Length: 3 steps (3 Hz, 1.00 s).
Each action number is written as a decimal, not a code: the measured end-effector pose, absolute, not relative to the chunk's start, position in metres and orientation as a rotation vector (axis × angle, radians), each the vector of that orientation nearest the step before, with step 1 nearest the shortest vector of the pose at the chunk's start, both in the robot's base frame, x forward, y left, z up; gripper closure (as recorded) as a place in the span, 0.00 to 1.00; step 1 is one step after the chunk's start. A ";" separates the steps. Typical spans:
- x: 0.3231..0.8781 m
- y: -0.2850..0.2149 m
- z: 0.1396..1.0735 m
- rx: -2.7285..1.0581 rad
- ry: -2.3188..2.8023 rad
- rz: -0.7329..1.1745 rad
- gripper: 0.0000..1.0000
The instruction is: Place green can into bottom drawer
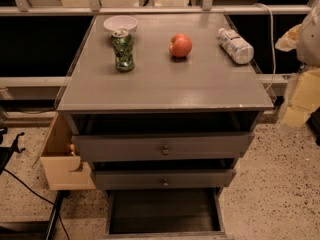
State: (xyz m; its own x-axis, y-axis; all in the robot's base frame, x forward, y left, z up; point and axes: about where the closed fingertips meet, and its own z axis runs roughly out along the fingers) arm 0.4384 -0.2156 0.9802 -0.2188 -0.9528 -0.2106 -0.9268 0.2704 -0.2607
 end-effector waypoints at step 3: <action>0.502 -0.177 0.977 -1.664 2.111 -0.089 0.00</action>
Offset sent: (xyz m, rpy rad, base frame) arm 0.0527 0.0235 -0.0085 0.0505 -0.0543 0.0312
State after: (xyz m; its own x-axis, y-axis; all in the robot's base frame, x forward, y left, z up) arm 0.5025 -0.1773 0.9768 -0.1727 -0.9370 -0.3036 -0.9080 0.2709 -0.3196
